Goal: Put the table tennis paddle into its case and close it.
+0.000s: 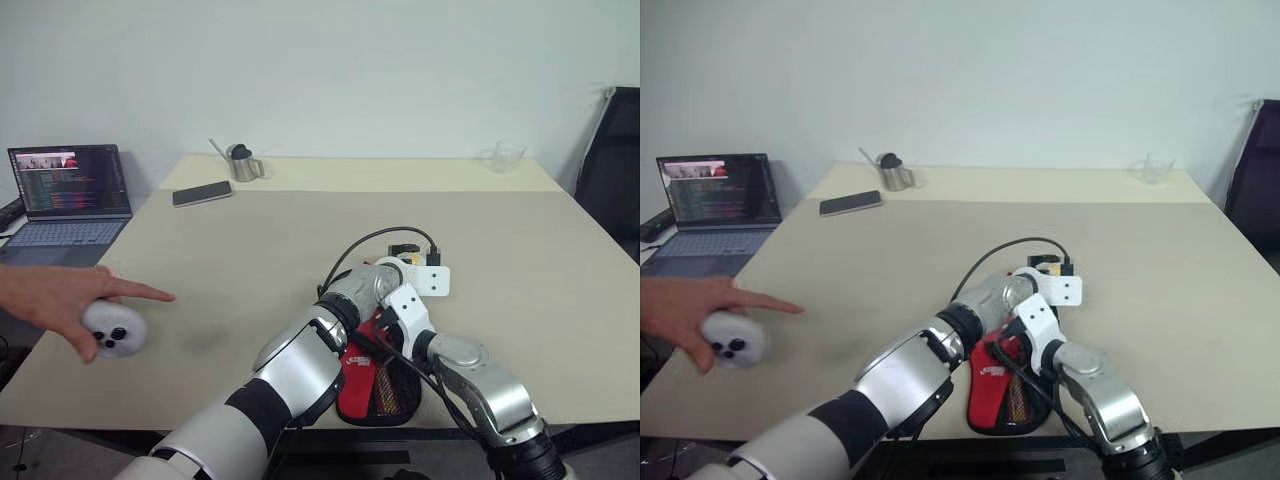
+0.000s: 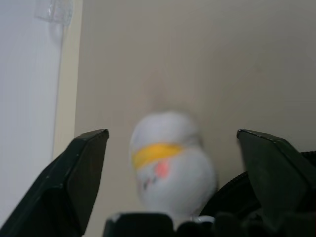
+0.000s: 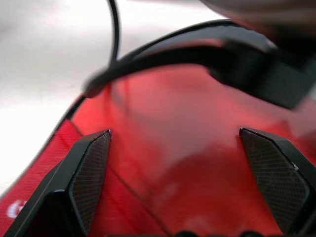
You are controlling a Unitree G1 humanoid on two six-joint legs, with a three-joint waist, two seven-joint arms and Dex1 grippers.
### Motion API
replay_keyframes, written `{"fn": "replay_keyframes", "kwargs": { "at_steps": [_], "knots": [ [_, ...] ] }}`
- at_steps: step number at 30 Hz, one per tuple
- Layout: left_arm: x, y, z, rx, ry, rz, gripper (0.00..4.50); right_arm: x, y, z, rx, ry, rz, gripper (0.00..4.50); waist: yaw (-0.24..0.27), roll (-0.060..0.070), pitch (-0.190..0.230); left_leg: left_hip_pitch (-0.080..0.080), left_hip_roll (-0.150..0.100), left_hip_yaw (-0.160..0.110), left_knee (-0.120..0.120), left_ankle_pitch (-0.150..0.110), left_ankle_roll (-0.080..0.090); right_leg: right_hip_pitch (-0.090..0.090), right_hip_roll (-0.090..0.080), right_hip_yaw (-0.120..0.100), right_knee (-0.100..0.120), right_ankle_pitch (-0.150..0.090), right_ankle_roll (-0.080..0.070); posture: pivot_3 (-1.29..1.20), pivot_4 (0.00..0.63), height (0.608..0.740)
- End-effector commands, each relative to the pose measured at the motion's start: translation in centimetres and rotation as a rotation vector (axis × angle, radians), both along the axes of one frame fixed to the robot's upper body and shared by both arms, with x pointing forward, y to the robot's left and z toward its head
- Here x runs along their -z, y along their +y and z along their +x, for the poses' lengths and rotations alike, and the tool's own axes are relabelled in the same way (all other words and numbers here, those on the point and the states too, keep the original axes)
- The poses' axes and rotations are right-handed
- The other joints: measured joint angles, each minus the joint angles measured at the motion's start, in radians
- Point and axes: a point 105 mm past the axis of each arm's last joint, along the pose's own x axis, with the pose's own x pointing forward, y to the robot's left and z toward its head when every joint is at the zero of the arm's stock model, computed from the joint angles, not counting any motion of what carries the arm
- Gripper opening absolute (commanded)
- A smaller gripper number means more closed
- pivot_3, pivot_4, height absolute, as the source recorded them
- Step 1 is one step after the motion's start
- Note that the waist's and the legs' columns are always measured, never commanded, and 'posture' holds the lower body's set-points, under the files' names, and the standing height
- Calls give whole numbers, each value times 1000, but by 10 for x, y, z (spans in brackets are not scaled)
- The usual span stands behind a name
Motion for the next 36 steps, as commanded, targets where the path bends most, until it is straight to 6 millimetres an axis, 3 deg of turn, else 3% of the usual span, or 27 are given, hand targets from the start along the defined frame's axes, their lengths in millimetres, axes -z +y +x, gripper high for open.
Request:
{"fn": "replay_keyframes", "kwargs": {
  "at_steps": [1, 10, 16, 18, 21, 23, 29, 33, 36],
  "knots": [
    [23, -6, -14, 26, 117, -12, 4485, -12, -13, 5, 5, -35, 5, 4500, 0, 0, 0, 0, 0, 0, 0, 0, 0, 0, 0, 0, 0, 0, 0, 0, 150, 740],
    [-35, -14, -13, 116, 309, -359, 4485, -34, -36, 19, -7, -105, -30, 4500, -2, 0, 1, -1, 1, 1, 0, 0, 0, -2, 0, 1, 0, 0, 0, 0, 150, 740],
    [-79, 3, -15, 266, 425, -492, 4485, -49, -34, 16, -124, -96, -2, 4500, -1, 1, 1, -2, 1, 2, 0, 1, -1, -2, 0, 0, -1, 0, 0, 0, 150, 740],
    [-86, 16, -15, 311, 448, -493, 4485, -54, -32, 11, -190, -78, -2, 4500, -3, 1, 1, -2, 1, 2, 0, 0, 0, -2, 0, 1, -1, 0, 0, 0, 150, 740],
    [-85, 58, -15, 357, 426, -441, 4485, -64, -33, 0, -313, -51, -19, 4500, -16, 2, 2, -1, 2, 4, 0, 0, 0, -2, 1, 3, 0, 0, -1, 0, 150, 740],
    [-87, 71, -15, 357, 432, -461, 4485, -66, -34, -4, -350, -41, -33, 4500, -22, 2, 2, -1, 3, 4, 0, 0, 0, -2, 2, 3, 0, 0, -1, 0, 150, 740],
    [-109, 137, -25, 308, 434, -555, 4485, -78, -64, -17, -412, 7, -52, 4500, -22, 2, 2, -3, 3, 3, 1, -2, 3, -3, 1, 5, -1, 0, -1, 0, 150, 740],
    [-105, 166, -54, 302, 519, -557, 4485, -92, -82, 0, -352, -49, -38, 4500, -26, 2, 2, -2, 4, 3, 1, -2, 2, -2, -1, 6, -2, 0, -1, 0, 150, 740],
    [-87, 179, -64, 206, 575, -584, 4485, -111, -89, 31, -233, -146, 36, 4500, -26, 3, 2, -1, 4, 3, 2, -2, 2, -1, -2, 6, -1, 1, -1, 0, 150, 740]
  ]
}}
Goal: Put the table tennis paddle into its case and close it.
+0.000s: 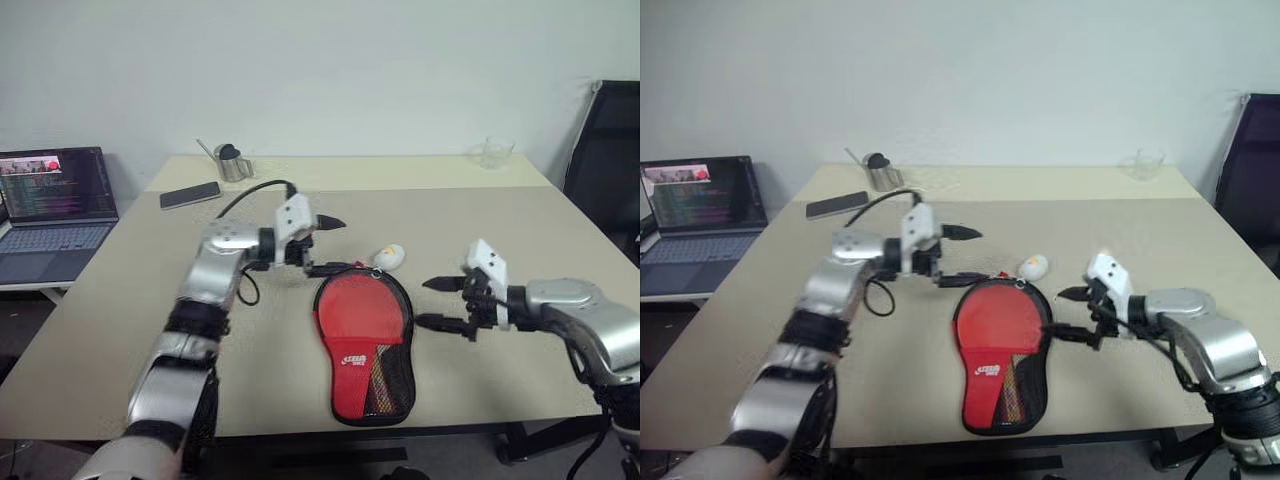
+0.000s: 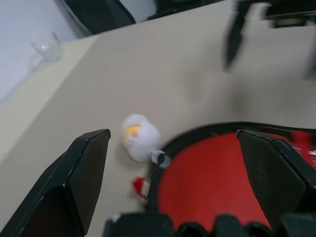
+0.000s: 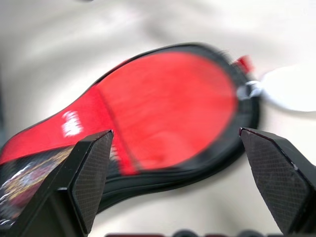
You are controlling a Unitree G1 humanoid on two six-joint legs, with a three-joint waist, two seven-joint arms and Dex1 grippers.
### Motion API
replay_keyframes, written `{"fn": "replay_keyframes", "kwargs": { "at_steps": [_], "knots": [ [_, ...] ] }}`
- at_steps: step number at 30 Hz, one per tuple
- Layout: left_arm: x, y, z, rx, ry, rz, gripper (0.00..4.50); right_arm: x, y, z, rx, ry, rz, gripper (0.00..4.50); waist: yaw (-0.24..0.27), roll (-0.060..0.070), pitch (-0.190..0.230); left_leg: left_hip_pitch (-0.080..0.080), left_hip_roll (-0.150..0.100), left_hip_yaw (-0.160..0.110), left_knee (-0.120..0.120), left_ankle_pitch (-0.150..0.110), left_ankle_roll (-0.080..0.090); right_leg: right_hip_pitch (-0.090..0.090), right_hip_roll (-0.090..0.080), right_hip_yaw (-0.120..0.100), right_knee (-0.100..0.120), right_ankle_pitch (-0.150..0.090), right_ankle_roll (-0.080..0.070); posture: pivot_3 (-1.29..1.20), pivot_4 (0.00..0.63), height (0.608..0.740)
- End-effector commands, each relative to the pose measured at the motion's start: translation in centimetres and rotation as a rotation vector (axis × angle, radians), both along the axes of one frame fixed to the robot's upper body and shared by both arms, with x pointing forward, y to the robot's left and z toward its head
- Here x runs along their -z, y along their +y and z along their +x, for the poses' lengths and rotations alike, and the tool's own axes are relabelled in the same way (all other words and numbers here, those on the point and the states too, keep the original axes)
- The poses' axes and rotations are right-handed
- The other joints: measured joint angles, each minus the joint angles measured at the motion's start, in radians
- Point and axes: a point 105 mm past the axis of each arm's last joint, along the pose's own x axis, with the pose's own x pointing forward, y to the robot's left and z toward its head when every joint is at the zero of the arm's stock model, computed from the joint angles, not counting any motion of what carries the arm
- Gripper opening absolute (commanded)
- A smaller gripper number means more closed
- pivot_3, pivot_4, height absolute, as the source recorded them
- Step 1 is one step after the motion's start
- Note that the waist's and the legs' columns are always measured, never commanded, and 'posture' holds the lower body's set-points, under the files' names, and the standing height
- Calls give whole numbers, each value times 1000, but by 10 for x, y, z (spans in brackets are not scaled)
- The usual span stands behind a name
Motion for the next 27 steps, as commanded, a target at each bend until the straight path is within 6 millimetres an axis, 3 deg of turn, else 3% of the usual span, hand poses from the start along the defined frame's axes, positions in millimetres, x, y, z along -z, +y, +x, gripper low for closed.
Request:
{"fn": "replay_keyframes", "kwargs": {
  "at_steps": [1, 7, 13, 24, 27],
  "knots": [
    [2, 1, -13, -49, 50, -48, 4485, -33, -8, 34, 137, -144, 105, 4500, -2, 1, 0, 0, 0, 0, 0, 0, 0, 0, 0, 0, 0, 0, 0, 0, 150, 740],
    [32, -12, -10, -276, 151, -191, 4485, -38, -2, 82, 362, -153, 235, 4500, 8, 1, 0, 0, 0, 0, 0, 1, -1, 0, -1, 0, 1, 1, -1, 0, 150, 740],
    [59, -35, -15, -339, 212, -215, 4485, -34, 11, 109, 492, -100, 305, 4500, 13, 1, 0, -2, -1, 1, 0, 1, -2, -3, -2, 0, 0, 1, -1, 0, 150, 740],
    [94, -62, -8, -375, 186, -94, 4485, -1, 32, 130, 579, 36, 321, 4500, 4, 2, -1, -1, -1, 2, -1, 1, -2, -2, -2, 1, 1, 1, -2, 0, 150, 740],
    [97, -69, -6, -383, 229, -136, 4485, 7, 42, 132, 559, 35, 302, 4500, 3, 2, -1, -1, -1, 2, -1, 1, -2, -2, -3, 1, 1, 1, -2, 0, 150, 740]
  ]
}}
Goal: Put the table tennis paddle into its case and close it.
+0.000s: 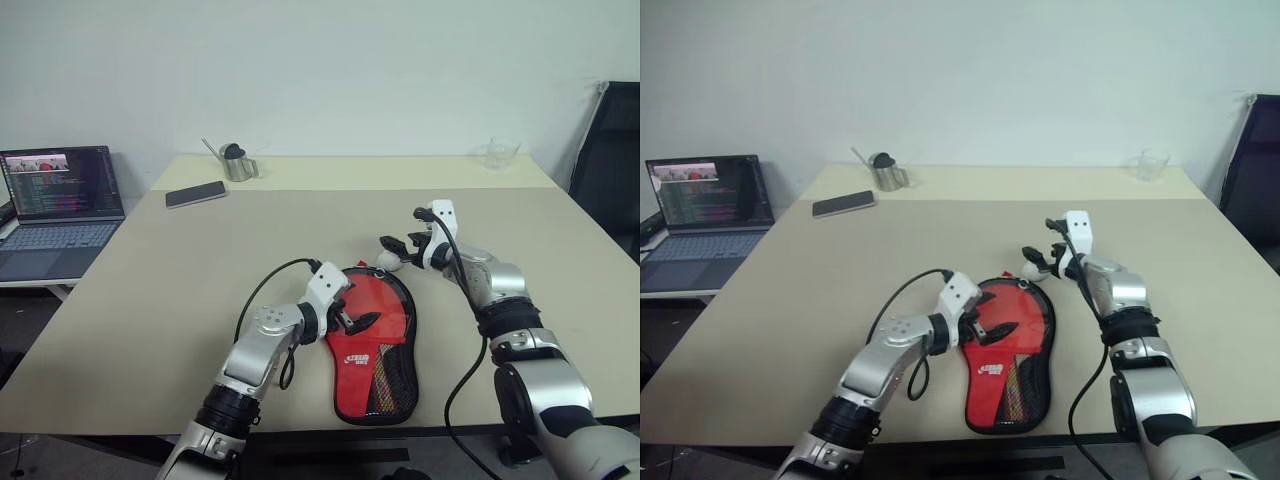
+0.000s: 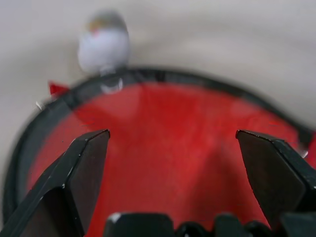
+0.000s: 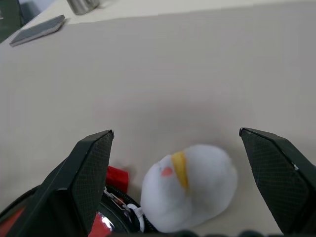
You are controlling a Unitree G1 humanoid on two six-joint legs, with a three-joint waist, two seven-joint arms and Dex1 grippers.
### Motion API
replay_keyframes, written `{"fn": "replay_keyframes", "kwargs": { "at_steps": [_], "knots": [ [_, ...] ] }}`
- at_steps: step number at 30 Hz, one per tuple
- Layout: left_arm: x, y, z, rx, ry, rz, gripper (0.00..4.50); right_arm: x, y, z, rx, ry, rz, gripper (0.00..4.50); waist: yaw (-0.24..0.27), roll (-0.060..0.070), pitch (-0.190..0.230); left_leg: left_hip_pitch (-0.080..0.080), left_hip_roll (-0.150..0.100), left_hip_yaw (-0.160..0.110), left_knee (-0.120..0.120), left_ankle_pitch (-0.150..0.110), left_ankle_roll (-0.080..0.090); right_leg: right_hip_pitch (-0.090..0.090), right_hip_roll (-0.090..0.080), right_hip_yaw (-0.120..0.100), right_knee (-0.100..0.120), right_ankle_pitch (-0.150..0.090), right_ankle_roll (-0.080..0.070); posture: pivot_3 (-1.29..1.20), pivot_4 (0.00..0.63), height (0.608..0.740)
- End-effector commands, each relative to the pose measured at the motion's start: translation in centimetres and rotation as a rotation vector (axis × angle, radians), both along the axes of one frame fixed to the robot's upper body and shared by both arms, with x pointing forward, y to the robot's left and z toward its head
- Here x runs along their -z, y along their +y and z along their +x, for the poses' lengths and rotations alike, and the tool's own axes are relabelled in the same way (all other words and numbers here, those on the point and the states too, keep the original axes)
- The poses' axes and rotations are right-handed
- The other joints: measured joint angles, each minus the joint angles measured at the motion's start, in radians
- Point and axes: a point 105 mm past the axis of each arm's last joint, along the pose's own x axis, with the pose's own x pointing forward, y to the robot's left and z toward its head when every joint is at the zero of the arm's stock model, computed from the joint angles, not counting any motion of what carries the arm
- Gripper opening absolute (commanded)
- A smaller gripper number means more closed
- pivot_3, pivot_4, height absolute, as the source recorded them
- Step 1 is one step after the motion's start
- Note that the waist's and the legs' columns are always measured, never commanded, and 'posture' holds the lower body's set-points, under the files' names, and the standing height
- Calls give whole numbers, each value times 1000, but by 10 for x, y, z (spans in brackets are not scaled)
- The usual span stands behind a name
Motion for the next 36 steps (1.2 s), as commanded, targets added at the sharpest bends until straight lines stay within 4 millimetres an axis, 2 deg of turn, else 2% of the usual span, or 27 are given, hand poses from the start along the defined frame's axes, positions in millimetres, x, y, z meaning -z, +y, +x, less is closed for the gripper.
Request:
{"fn": "replay_keyframes", "kwargs": {
  "at_steps": [1, 7, 13, 17, 20, 29, 32, 36],
  "knots": [
    [-5, -9, 2, 2, -10, -33, 4485, -15, 9, 6, -14, -79, -16, 4500, -3, 0, 0, 0, 0, 0, 0, 0, 0, 0, 0, 0, 0, 0, 0, 0, 150, 740],
    [11, -8, 4, -35, 78, -22, 4485, 1, 11, 10, 11, -59, -67, 4500, -5, 3, -2, 1, 0, 0, 0, 0, 0, 1, 0, 0, 0, 0, 0, 0, 150, 740],
    [11, -9, 3, -39, 68, -7, 4485, 18, 13, 10, 30, -30, -138, 4500, -6, 8, -5, 2, 0, 0, 0, 0, 0, 1, 0, 0, 1, 0, 0, 0, 150, 740],
    [10, -10, 3, -37, 56, 9, 4485, 19, 16, 10, 38, -33, -119, 4500, -6, 9, -5, 2, 0, 0, 0, 0, 0, 1, 0, 0, 1, 0, 0, 0, 150, 740],
    [6, -10, 5, -36, 45, 15, 4500, 19, 13, 12, 78, -35, -103, 3960, -6, 9, -6, 2, 0, 0, 0, 0, 0, 1, 0, 0, 1, 0, 0, 0, 150, 740],
    [1, -7, 10, -41, 43, 25, 4500, 17, -10, 16, 170, -69, -132, 1097, -5, 9, -6, 1, 0, 0, 0, 0, 0, 1, 0, 0, 1, 0, 0, 0, 150, 740],
    [2, -7, 12, -45, 50, 27, 4500, 13, -18, 16, 182, -83, -147, 585, -4, 10, -6, 1, 0, 0, 0, 0, 0, 1, 0, 0, 0, 0, 0, 0, 150, 740],
    [9, -8, 14, -48, 75, 54, 4500, 6, -31, 13, 174, -115, -199, 345, -1, 10, -6, 1, 0, 0, 0, 0, 0, 1, 0, 0, 0, 0, 0, 0, 150, 740]
  ]
}}
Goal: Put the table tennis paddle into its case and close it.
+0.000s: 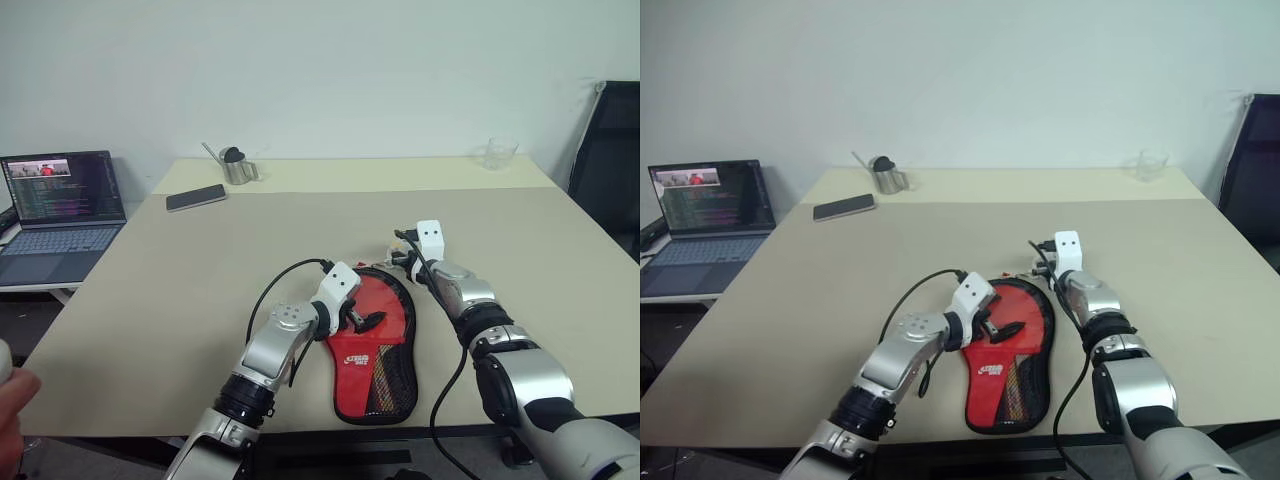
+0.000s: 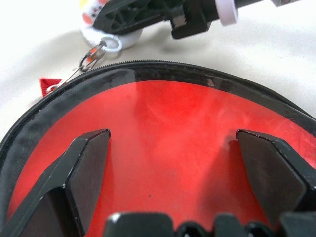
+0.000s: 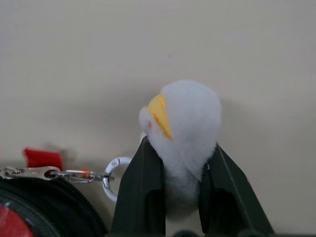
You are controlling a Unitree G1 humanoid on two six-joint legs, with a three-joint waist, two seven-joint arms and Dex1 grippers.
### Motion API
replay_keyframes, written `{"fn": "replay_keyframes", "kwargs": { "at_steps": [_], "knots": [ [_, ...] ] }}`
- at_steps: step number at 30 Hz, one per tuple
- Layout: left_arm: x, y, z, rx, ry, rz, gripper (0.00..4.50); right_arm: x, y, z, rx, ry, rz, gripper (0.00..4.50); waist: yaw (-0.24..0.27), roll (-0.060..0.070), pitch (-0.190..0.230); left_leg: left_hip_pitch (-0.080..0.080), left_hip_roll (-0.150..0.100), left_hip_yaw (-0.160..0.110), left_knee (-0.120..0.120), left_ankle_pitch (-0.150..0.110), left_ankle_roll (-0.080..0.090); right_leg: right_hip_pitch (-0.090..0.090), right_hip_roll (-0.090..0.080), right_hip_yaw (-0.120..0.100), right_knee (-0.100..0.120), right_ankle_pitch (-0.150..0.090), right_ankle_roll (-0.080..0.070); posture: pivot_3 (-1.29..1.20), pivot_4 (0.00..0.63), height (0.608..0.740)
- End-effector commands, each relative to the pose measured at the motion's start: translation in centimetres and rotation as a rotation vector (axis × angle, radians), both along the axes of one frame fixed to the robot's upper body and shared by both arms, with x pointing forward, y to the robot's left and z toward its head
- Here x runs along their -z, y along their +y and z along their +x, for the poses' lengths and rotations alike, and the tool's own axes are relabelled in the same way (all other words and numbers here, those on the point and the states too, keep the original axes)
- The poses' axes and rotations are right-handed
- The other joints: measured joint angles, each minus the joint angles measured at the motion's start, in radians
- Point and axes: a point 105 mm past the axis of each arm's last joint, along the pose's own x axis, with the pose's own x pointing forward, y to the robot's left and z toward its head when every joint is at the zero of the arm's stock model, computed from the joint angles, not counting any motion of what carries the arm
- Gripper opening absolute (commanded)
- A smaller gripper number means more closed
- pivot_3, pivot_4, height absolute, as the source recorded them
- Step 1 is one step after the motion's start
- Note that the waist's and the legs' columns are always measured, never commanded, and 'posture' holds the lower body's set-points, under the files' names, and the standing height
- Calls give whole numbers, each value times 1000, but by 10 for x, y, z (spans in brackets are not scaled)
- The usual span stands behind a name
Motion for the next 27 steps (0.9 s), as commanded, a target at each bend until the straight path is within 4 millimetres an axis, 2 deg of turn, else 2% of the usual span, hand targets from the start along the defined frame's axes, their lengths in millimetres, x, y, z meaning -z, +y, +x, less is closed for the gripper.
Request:
{"fn": "replay_keyframes", "kwargs": {
  "at_steps": [1, 6, 8, 11, 13, 18, 27],
  "knots": [
    [6, 0, 2, -2, 21, 28, 4500, -23, -22, 0, 13, -84, -68, 337, 3, 0, 0, 0, 0, 0, 0, 0, 0, 0, 0, 0, 0, 0, 0, 0, 150, 740],
    [8, -6, 7, 6, 32, 34, 4500, -26, -43, -15, -10, -84, -127, 336, 10, 0, 0, 0, -1, -1, 0, 0, 0, 1, 0, -1, 0, 0, 0, 0, 150, 740],
    [12, -9, 7, 19, 47, 36, 4500, -31, -48, -28, -53, -72, -103, 336, 16, 1, 0, 0, -1, -1, 0, 0, 0, 1, -1, -1, 0, 0, 0, 0, 150, 740],
    [18, -14, 6, 41, 58, 57, 4500, -32, -55, -47, -124, -62, -158, 335, 27, 1, -1, 0, -1, -1, 0, 0, 0, 1, -1, -2, -1, 0, 0, 0, 150, 740],
    [18, -19, 7, 57, 64, 52, 4500, -28, -65, -62, -153, -34, -184, 335, 30, 2, -1, 0, -1, -1, 0, 0, 1, 2, -1, -2, -2, 0, 0, 0, 150, 740],
    [19, -27, 8, 105, 70, 66, 4500, -37, -77, -91, -238, -24, -207, 333, 42, 2, -2, 0, -2, -2, 0, -1, 2, 3, -1, -3, -2, 0, 1, 0, 150, 740],
    [15, -46, 12, 178, 64, 85, 4500, -26, -105, -125, -240, 28, -301, 333, 55, 2, -2, 0, -4, -4, 1, -1, 2, 5, -2, -5, -4, -1, 2, 0, 150, 740]
  ]
}}
